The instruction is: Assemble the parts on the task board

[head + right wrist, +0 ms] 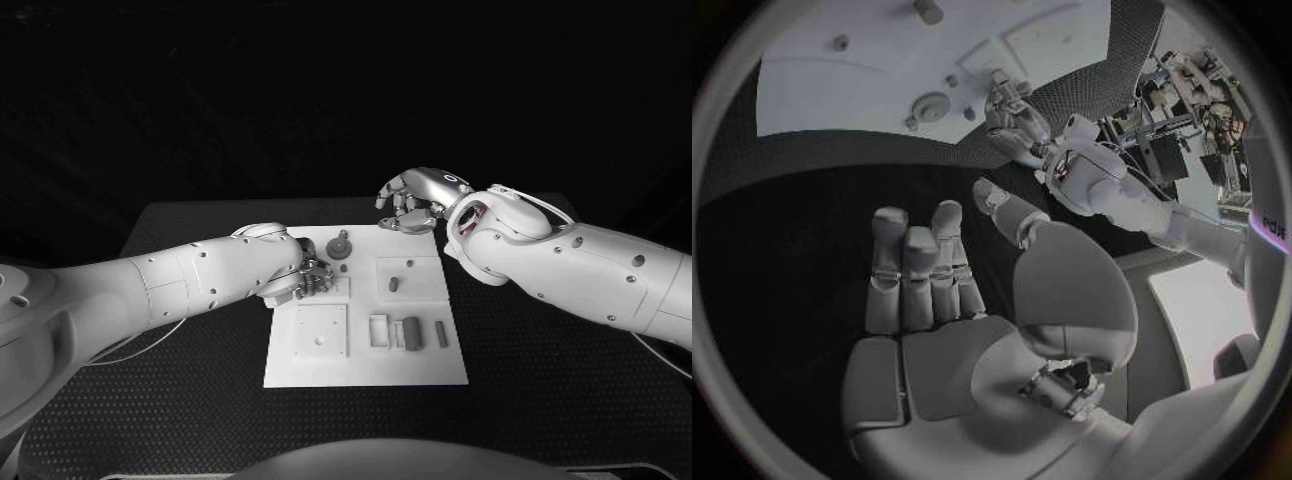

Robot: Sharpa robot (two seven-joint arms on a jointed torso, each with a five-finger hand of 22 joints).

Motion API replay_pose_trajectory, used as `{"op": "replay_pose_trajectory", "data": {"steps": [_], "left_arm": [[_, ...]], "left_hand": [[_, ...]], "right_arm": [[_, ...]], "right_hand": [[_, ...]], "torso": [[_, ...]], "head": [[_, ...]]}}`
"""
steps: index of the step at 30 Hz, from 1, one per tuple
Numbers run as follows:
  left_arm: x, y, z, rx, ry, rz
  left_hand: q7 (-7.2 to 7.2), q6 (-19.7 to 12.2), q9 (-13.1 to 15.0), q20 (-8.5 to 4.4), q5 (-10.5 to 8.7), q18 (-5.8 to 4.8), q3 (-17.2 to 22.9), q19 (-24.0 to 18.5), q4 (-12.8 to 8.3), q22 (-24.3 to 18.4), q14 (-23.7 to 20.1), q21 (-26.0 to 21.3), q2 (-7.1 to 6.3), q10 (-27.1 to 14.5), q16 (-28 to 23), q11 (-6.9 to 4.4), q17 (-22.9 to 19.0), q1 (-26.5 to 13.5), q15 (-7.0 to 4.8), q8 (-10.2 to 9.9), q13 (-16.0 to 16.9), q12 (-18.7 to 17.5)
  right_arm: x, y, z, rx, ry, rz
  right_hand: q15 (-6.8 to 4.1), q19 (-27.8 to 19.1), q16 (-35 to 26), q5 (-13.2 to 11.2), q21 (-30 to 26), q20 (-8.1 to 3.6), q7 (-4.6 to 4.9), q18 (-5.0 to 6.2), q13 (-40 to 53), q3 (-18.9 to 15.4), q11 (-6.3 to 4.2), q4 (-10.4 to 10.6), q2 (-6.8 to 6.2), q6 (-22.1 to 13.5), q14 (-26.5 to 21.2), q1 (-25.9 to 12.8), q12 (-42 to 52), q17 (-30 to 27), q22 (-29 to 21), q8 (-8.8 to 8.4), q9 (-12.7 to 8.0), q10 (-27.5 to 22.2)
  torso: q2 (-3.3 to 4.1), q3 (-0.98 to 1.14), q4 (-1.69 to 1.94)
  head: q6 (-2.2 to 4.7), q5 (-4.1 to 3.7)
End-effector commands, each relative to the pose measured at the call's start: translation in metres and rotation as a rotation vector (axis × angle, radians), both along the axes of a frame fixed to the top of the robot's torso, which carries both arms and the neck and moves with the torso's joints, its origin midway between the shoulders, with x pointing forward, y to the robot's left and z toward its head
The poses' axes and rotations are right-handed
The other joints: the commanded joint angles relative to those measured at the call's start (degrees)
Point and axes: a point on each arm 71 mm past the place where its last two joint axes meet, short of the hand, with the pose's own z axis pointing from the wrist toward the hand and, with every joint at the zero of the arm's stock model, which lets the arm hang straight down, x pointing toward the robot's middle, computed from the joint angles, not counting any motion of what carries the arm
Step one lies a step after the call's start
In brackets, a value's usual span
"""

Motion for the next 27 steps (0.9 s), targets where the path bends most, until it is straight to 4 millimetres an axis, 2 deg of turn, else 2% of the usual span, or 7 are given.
{"op": "replay_pose_trajectory", "data": {"steps": [1,15,19,27], "left_arm": [[-0.0007,-0.001,-0.0006,-0.013,-0.013,-0.013],[-0.0014,0.0018,0.0002,-0.036,-0.024,-0.018],[-0.0012,0.0018,0.0003,-0.038,-0.025,-0.018],[-0.0006,0.001,0.0008,-0.041,-0.033,-0.015]], "left_hand": [[-3.86,3.5,0.1,-0.39,-0.25,0.02,0.4,-0.2,0.0,0.1,-0.4,0.1,1.03,-1.3,0.3,-1.02,-0.1,0.4,-0.18,0.2,-0.1,0.3],[-3.85,3.5,0.1,-0.38,-0.29,0.02,0.4,-0.2,-0.1,0.1,-0.4,0.1,0.94,-1.4,0.4,-1.01,-0.2,0.5,-0.17,0.2,-0.1,0.4],[-3.85,3.5,0.1,-0.38,-0.29,0.01,0.4,-0.2,-0.1,0.2,-0.4,0.1,0.93,-1.4,0.4,-1.01,-0.3,0.5,-0.17,0.2,-0.1,0.4],[-3.84,3.5,0.1,-0.37,-0.39,0.01,0.4,-0.2,0.0,0.2,-0.5,0.1,0.89,-1.4,0.5,-1.01,-0.3,0.5,-0.17,0.2,-0.1,0.4]], "right_arm": [[-0.0001,-0.0001,-0.0002,-0.008,0.004,0.005],[0.0009,-0.0022,-0.0011,-0.007,0.012,0.002],[0.0008,-0.0019,-0.0011,-0.008,0.013,0.003],[0.0008,-0.0014,-0.0012,-0.008,0.013,0.003]], "right_hand": [[-0.31,0.1,-0.2,0.0,-0.2,-0.31,0.42,1.67,0.1,-0.1,0.1,0.2,0.52,0.1,0.0,-0.1,-0.2,-0.1,0.3,-0.25,-0.1,-0.1],[-0.3,0.1,-0.3,0.0,-0.2,-0.29,0.43,1.67,0.1,-0.2,0.1,0.3,0.53,0.1,0.0,-0.3,-0.2,-0.1,0.3,-0.26,-0.1,-0.1],[-0.3,0.1,-0.3,0.0,-0.2,-0.29,0.42,1.67,0.1,-0.2,0.1,0.3,0.56,0.1,0.0,-0.3,-0.3,-0.1,0.3,-0.26,-0.1,-0.1],[-0.3,0.1,-0.3,0.0,-0.2,-0.28,0.42,1.67,0.1,-0.2,0.1,0.4,0.6,0.1,0.0,-0.3,-0.3,-0.1,0.3,-0.26,-0.1,-0.1]], "torso": [[0.02,-0.02,0.01],[0.0,0.03,-0.03],[0.01,0.03,0.01],[0.03,0.0,-0.03]], "head": [[-0.05,0.05],[0.05,-0.03],[0.09,-0.3],[0.17,-0.13]]}}
